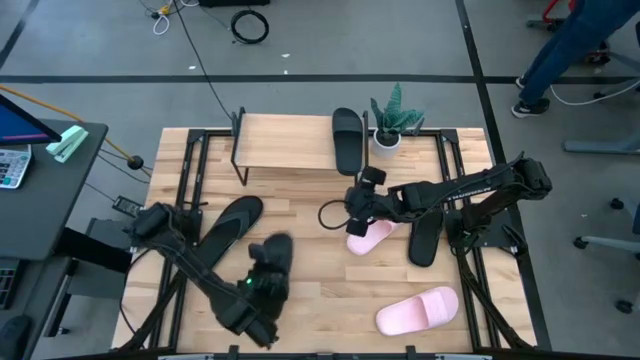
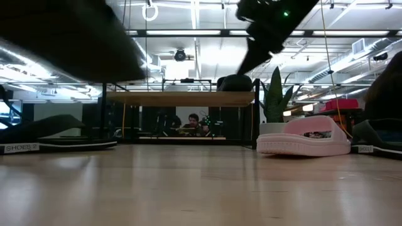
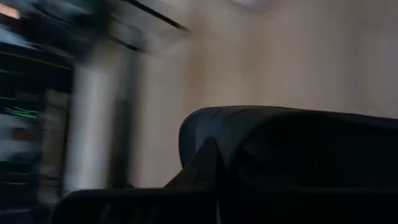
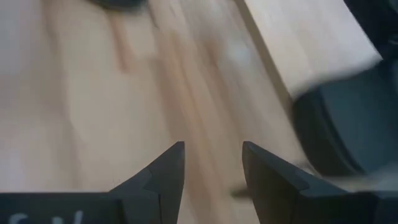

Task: Pick and place slides into the shelf
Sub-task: Put the bottom black slide on the shelf

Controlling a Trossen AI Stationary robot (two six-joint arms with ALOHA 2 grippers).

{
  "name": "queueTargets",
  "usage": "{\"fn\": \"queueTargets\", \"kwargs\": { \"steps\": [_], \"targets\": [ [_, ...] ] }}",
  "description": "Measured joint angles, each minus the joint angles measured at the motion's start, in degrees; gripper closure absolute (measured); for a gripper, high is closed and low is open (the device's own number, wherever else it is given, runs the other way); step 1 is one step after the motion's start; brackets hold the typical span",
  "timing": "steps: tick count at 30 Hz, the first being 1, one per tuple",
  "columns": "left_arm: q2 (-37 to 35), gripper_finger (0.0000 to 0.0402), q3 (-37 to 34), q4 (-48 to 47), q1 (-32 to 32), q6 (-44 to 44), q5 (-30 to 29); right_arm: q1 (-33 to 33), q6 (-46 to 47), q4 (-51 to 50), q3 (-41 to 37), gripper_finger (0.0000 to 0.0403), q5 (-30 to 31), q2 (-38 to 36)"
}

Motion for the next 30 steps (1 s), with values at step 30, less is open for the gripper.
{"fn": "queueTargets", "kwargs": {
  "steps": [30],
  "targets": [
    [-0.1, 0.039, 11.8, 39.6, 46.6, 74.7, 8.9, 0.0, 13.0, -18.6, 0.0, 0.0236, 13.4, -5.3]
  ]
}}
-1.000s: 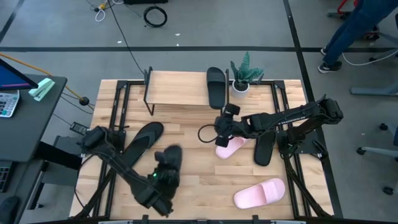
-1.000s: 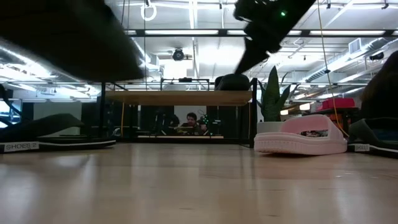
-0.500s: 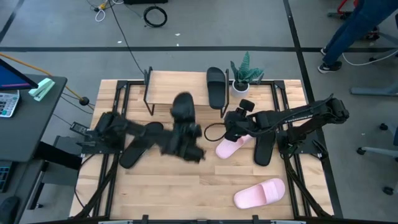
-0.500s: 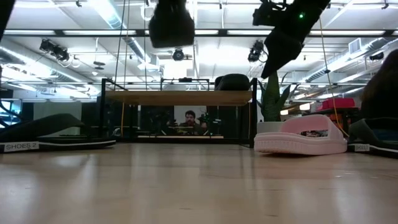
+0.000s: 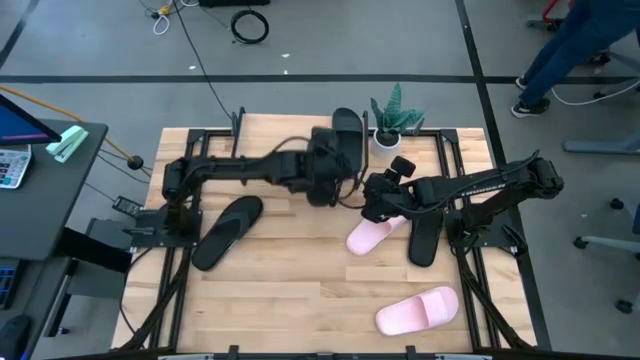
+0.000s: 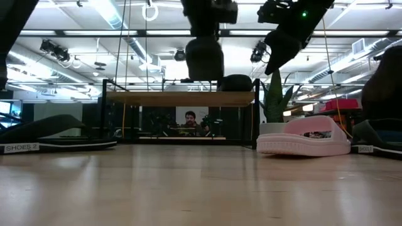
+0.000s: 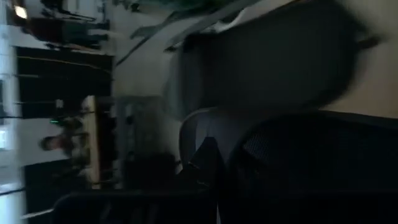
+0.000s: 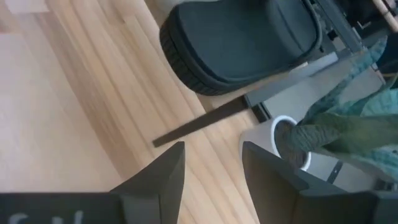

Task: Pick and place slides into the shelf
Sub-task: Put the bottom black slide on the shelf

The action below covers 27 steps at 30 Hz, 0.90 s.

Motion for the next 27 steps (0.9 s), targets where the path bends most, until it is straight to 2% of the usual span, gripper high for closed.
{"fn": "queueTargets", "kwargs": {
  "steps": [3, 9, 12, 16, 18, 22, 27],
  "targets": [
    [0.0, 0.039, 0.0, -0.5, 2.2, 3.8, -3.0, 0.0, 2.0, -2.4, 0.0, 0.0236, 0.0, 0.0],
    [0.0, 0.039, 0.0, -0.3, 7.9, 3.5, 4.4, 0.0, 8.2, -6.4, 0.0, 0.0236, -0.1, 0.0],
    [0.0, 0.039, 0.0, -0.1, 9.0, 4.3, 3.9, 0.5, 11.5, -8.2, 0.0, 0.0236, -0.4, 0.0],
    [-0.2, 0.039, 0.0, 1.7, 10.2, 9.6, 4.1, 1.9, 14.0, -10.3, 0.0, 0.0236, -0.4, 0.0],
    [-0.2, 0.039, 0.0, 3.1, 11.7, 9.7, 6.5, 2.8, 15.3, -10.8, 0.0, 0.0236, -0.5, 0.0],
    [-0.1, 0.039, 0.0, 6.1, 16.3, 8.3, 15.8, 4.8, 16.0, -11.0, 0.0, 0.0236, -0.4, 0.0],
    [-0.1, 0.039, 0.0, 7.1, 19.5, 8.1, 16.6, 7.3, 16.1, -11.0, 0.0, 0.0236, -0.5, 0.0]
  ]
}}
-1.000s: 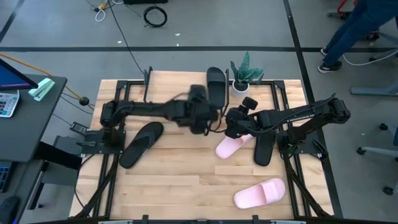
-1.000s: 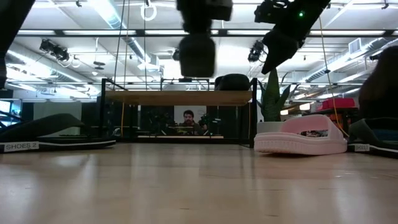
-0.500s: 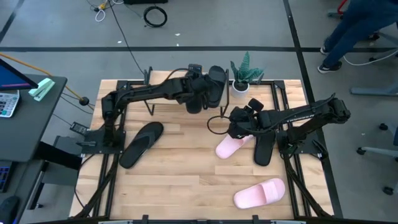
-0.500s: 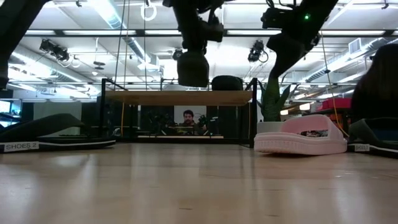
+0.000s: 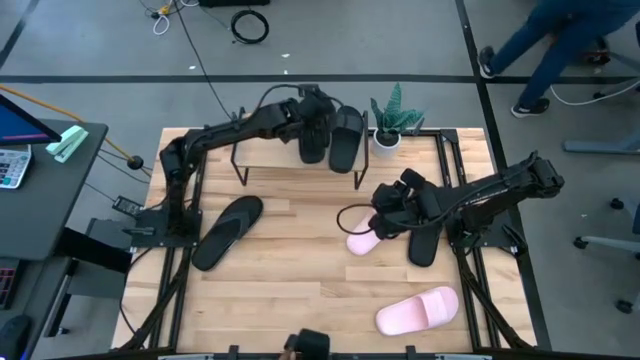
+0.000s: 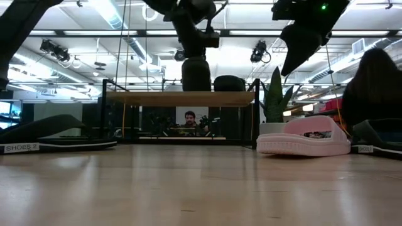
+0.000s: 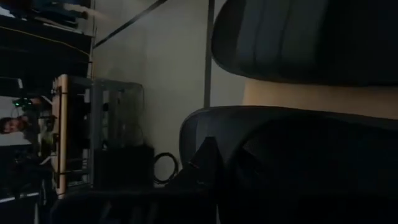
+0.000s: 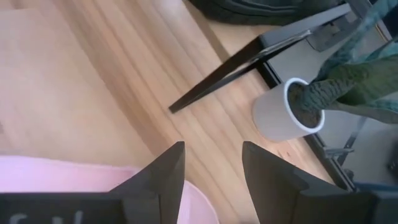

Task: Pick and place slides into the shelf
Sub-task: Put the bottom black slide on the shelf

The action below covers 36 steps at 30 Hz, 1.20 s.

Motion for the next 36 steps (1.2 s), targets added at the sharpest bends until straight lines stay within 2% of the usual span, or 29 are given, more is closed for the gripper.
{"fn": "queueTargets", "kwargs": {
  "steps": [6, 16, 22, 28, 36],
  "targets": [
    [0.0, 0.039, -1.0, 1.0, 0.9, -1.8, 7.6, 1.8, 0.0, 0.0, 0.0, 0.0236, 0.0, 0.0],
    [-0.3, 0.039, -13.4, 16.9, -1.7, 1.6, 3.3, 1.8, -0.1, 0.0, 0.0, 0.0236, 0.0, 0.0],
    [-0.1, 0.0377, -15.6, 26.6, -4.0, 6.1, 3.4, 1.7, -1.9, 0.0, 0.0, 0.0236, 0.4, 0.0],
    [0.0, 0.037, -15.6, 27.3, -4.0, 0.1, 3.9, 1.7, -2.2, 0.0, 0.0, 0.0236, 0.5, 0.0],
    [0.1, 0.0367, -15.7, 28.0, -4.0, -0.8, 3.7, 1.7, -3.2, 0.2, 0.0, 0.0236, 0.5, 0.0]
  ]
}}
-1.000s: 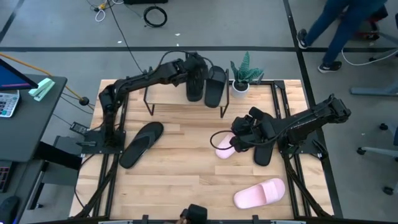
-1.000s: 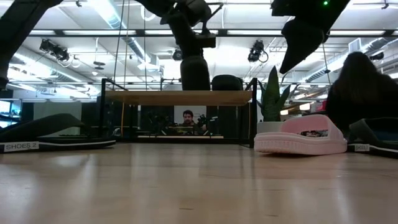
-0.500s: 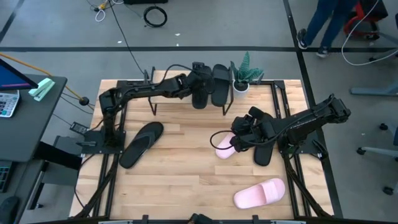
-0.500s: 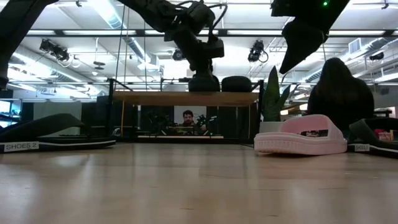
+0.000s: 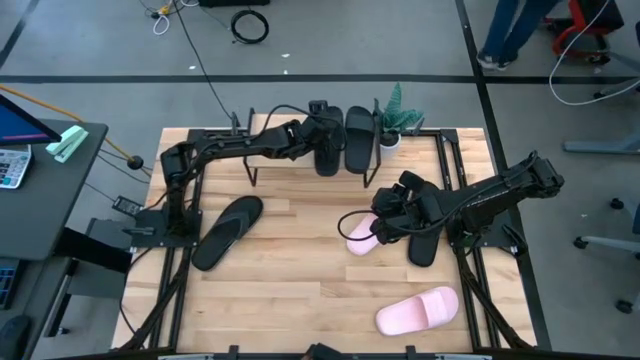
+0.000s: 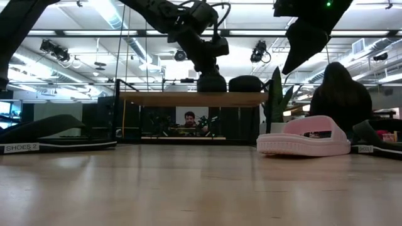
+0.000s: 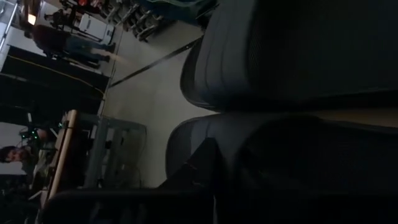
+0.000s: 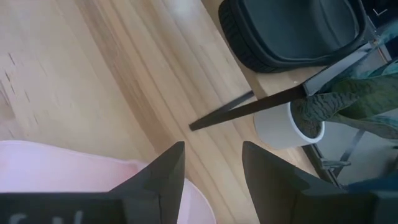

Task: Pick and place slides into the shelf
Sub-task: Put the bottom black slide on the shelf

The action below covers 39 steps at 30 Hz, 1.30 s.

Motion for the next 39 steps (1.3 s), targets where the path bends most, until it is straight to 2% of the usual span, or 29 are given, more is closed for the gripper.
{"fn": "queueTargets", "kwargs": {
  "steps": [13, 19, 39],
  "targets": [
    [0.1, 0.0299, 0.0, 0.5, 0.7, -8.2, 0.2, 0.0, -0.1, 0.0, 0.0, 0.0236, 0.0, 0.0],
    [0.1, 0.0274, -0.1, 1.5, 0.6, -7.9, 0.2, 0.0, -0.4, 0.0, 0.0, 0.0236, 0.0, 0.0],
    [0.1, 0.0255, 0.8, 2.8, 0.1, -7.0, -0.1, 0.0, -1.6, 0.0, 0.0, 0.0236, 0.0, 0.0]
  ]
}}
